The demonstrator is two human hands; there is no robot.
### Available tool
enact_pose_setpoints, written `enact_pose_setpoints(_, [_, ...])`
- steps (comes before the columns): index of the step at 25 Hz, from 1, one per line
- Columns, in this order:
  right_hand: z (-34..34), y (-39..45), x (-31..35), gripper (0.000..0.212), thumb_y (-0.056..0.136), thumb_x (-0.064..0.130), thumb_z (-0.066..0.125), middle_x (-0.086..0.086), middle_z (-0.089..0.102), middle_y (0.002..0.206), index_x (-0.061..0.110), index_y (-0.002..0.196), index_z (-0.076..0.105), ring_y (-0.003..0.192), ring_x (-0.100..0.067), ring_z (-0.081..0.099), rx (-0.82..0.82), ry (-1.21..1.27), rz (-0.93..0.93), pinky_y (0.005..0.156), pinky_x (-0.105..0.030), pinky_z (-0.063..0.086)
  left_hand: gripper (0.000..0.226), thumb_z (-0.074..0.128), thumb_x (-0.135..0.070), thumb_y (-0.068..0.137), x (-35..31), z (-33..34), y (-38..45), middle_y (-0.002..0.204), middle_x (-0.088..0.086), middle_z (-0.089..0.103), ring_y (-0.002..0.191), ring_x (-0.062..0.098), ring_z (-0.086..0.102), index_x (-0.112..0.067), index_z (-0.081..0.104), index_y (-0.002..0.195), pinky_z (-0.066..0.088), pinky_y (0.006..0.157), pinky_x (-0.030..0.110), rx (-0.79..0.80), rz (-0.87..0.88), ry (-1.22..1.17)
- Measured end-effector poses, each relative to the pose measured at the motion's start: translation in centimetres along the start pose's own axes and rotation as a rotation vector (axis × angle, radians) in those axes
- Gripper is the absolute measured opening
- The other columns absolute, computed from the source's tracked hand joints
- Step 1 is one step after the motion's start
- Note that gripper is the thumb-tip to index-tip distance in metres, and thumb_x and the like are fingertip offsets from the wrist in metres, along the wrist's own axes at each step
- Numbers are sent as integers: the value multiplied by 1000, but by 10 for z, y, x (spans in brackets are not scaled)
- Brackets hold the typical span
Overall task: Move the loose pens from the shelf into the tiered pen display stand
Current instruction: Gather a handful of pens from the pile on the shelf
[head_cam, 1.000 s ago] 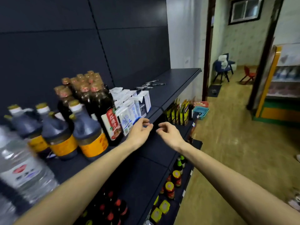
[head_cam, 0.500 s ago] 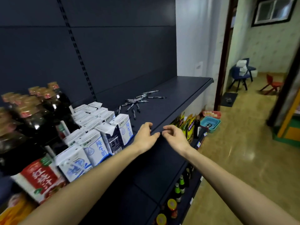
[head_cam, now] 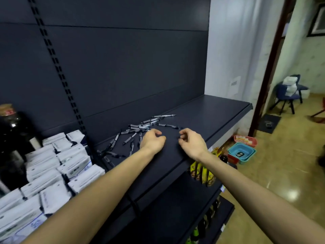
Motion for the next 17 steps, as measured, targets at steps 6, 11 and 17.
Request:
enact_pose_setpoints(6, [3, 98, -25, 47, 96, 33, 61, -7, 52, 136, 14, 138, 53, 126, -30, 47, 61, -383, -192, 97, -40, 47, 44, 61, -12, 87, -13, -6, 72, 140, -1, 56, 127, 26, 54, -25, 59, 130, 46, 101, 35, -123, 53, 328])
enact_pose_setpoints(11, [25, 159, -33, 32, 99, 37, 59, -5, 59, 126, 18, 123, 68, 120, -27, 52, 218, -470, -410, 94, -36, 46, 57, 67, -24, 91, 14, -29, 111, 150, 8, 45, 136, 31, 43, -15, 48, 144, 39, 109, 38, -183, -105, 499])
enact_pose_setpoints(17, [46, 195, -23, 21, 94, 38, 68, 5, 67, 113, 24, 108, 75, 112, -18, 59, 357, -242, -504, 87, -33, 50, 70, 76, -37, 87, 42, -39, 113, 148, 9, 47, 135, 29, 47, -11, 46, 145, 40, 113, 39, -222, -165, 508])
Point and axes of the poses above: each hand's wrist, its own y-axis towards the middle knuckle, its own z-axis out of the palm, x = y × z, the point moved 8 cm from there along y, towards the middle knuckle
